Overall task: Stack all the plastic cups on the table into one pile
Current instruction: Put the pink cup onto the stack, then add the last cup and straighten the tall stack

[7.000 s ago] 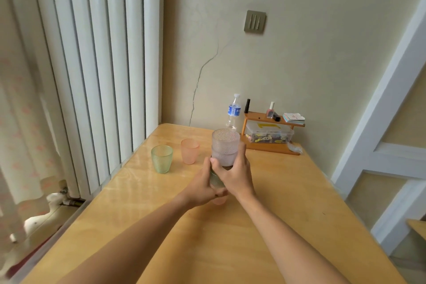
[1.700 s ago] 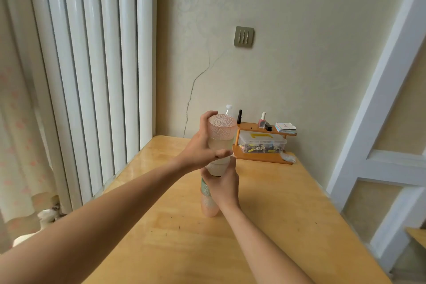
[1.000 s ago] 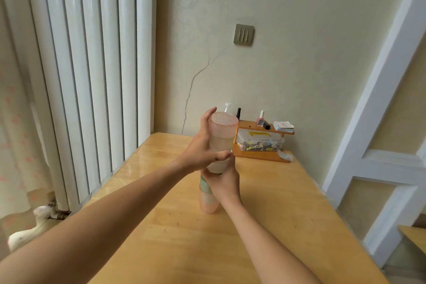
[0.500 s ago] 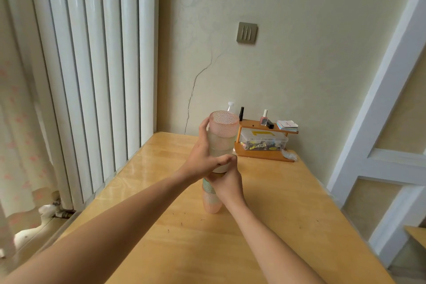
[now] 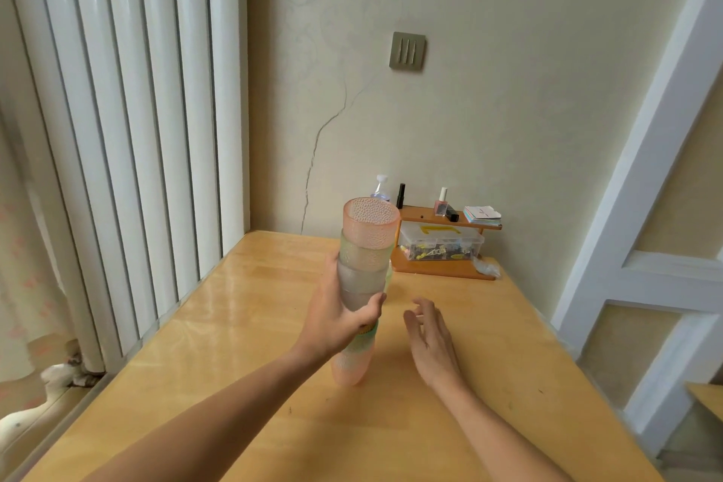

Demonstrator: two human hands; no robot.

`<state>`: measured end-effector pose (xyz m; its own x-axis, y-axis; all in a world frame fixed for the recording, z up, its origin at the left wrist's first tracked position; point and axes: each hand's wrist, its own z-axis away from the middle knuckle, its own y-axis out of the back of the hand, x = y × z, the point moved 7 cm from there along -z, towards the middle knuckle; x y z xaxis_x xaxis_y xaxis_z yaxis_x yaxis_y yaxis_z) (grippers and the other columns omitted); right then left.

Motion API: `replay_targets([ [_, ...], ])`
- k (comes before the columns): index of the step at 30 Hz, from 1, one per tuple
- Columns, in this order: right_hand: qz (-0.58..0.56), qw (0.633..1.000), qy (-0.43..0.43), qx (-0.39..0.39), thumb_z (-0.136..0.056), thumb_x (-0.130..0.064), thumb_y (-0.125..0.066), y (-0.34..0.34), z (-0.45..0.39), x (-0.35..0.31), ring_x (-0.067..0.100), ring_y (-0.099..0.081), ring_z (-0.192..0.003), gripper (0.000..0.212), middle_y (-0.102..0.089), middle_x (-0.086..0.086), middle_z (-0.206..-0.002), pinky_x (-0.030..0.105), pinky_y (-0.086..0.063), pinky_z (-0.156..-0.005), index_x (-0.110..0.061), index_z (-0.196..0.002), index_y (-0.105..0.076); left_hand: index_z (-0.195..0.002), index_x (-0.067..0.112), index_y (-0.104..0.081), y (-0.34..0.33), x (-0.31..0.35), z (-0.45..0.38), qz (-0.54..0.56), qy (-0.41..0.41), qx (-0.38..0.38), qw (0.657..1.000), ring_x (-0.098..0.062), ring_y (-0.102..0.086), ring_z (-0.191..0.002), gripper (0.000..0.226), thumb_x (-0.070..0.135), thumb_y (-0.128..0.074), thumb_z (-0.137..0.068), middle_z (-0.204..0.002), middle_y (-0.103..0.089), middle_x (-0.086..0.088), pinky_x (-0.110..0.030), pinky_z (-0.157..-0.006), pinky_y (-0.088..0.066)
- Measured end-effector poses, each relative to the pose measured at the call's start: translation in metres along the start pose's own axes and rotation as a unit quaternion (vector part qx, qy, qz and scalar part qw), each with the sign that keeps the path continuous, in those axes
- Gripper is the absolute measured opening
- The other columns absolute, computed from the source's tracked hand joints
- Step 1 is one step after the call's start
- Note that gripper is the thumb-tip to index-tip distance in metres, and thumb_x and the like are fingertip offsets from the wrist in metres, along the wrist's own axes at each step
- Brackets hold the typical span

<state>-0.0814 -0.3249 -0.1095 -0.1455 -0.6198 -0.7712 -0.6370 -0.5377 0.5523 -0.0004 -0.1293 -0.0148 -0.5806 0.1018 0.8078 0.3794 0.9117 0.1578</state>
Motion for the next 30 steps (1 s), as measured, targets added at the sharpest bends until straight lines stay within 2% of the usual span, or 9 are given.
replay_targets([
  [3,0.031,0.999,-0.006,0.001,-0.093,-0.063,-0.044,-0.008,-0.033,-0.001,0.017,-0.06,-0.118,0.057,-0.05,0.001,-0.133,0.028,-0.043,-0.09,-0.031,-0.14,-0.048,-0.129,0.021,-0.054,-0.002,-0.005,0.0,-0.004,-0.013,0.019,1.0,-0.011,-0.07,-0.109,0.067,0.033,-0.082,-0.07,-0.115,-0.071,0.008,-0.039,-0.093,-0.059],
  [5,0.03,1.0,-0.007,0.003,-0.089,-0.054,-0.056,-0.017,-0.054,-0.004,0.021,-0.057,-0.124,0.057,-0.049,0.002,-0.135,0.032,-0.045,-0.097,-0.03,-0.14,-0.048,-0.13,0.02,-0.054,-0.002,-0.009,-0.001,-0.005,-0.015,0.024,1.0,-0.011,-0.07,-0.109,0.068,0.033,-0.082,-0.07,-0.116,-0.071,0.008,-0.037,-0.093,-0.06],
  [8,0.01,1.0,-0.026,0.002,-0.086,-0.032,-0.073,-0.029,-0.084,-0.007,0.03,-0.05,-0.132,0.066,-0.047,0.011,-0.143,0.037,-0.041,-0.107,-0.018,-0.144,-0.043,-0.133,0.019,-0.053,-0.004,-0.013,-0.002,-0.008,-0.013,0.025,1.0,-0.01,-0.069,-0.111,0.072,0.03,-0.082,-0.069,-0.119,-0.07,0.006,-0.035,-0.094,-0.059],
  [12,0.007,0.999,-0.042,-0.008,-0.083,-0.019,-0.078,-0.047,-0.105,-0.009,0.037,-0.045,-0.137,0.075,-0.046,0.02,-0.146,0.037,-0.038,-0.105,-0.004,-0.145,-0.039,-0.135,0.018,-0.053,-0.004,-0.015,-0.003,-0.013,-0.016,0.027,0.999,-0.012,-0.068,-0.114,0.074,0.029,-0.083,-0.068,-0.121,-0.068,0.002,-0.036,-0.097,-0.058],
  [15,-0.015,0.998,-0.064,-0.019,-0.075,-0.046,-0.071,-0.056,-0.108,-0.011,0.035,-0.053,-0.13,0.086,-0.055,0.016,-0.142,0.034,-0.045,-0.099,-0.008,-0.145,-0.038,-0.134,0.017,-0.053,-0.004,-0.018,-0.003,-0.018,-0.013,0.024,0.999,-0.013,-0.067,-0.113,0.074,0.029,-0.082,-0.068,-0.12,-0.067,0.002,-0.037,-0.097,-0.058],
  [18,-0.07,0.994,-0.079,-0.016,-0.059,-0.07,-0.047,-0.061,-0.112,-0.011,0.034,-0.06,-0.123,0.101,-0.063,0.013,-0.134,0.043,-0.051,-0.098,-0.01,-0.139,-0.042,-0.133,0.018,-0.053,-0.003,-0.019,-0.002,-0.022,-0.01,0.018,1.0,-0.012,-0.067,-0.112,0.072,0.03,-0.082,-0.068,-0.118,-0.068,0.005,-0.036,-0.095,-0.059],
  [23,-0.059,0.996,-0.066,0.005,-0.057,-0.066,-0.046,-0.056,-0.107,-0.024,0.035,-0.063,-0.117,0.095,-0.067,0.015,-0.125,0.041,-0.052,-0.092,-0.006,-0.131,-0.049,-0.129,0.017,-0.053,-0.004,-0.018,-0.002,-0.031,-0.008,0.015,0.999,-0.008,-0.068,-0.107,0.07,0.031,-0.083,-0.068,-0.113,-0.068,0.01,-0.035,-0.091,-0.059],
  [26,-0.052,0.998,-0.042,0.014,-0.063,-0.057,-0.05,-0.042,-0.1,-0.041,0.037,-0.063,-0.114,0.079,-0.068,0.016,-0.123,0.034,-0.047,-0.083,-0.007,-0.124,-0.052,-0.13,0.017,-0.053,-0.004,-0.018,0.0,-0.032,-0.006,0.016,0.999,-0.005,-0.067,-0.107,0.071,0.033,-0.083,-0.068,-0.113,-0.068,0.011,-0.033,-0.091,-0.059],
  [30,-0.023,1.0,-0.02,0.003,-0.065,-0.052,-0.052,-0.011,-0.095,-0.064,0.033,-0.058,-0.12,0.079,-0.065,0.01,-0.129,0.032,-0.039,-0.082,-0.016,-0.136,-0.051,-0.129,0.02,-0.053,-0.003,-0.019,0.001,-0.031,0.003,0.013,0.999,-0.014,-0.068,-0.107,0.069,0.034,-0.083,-0.069,-0.113,-0.068,0.006,-0.041,-0.091,-0.059],
])
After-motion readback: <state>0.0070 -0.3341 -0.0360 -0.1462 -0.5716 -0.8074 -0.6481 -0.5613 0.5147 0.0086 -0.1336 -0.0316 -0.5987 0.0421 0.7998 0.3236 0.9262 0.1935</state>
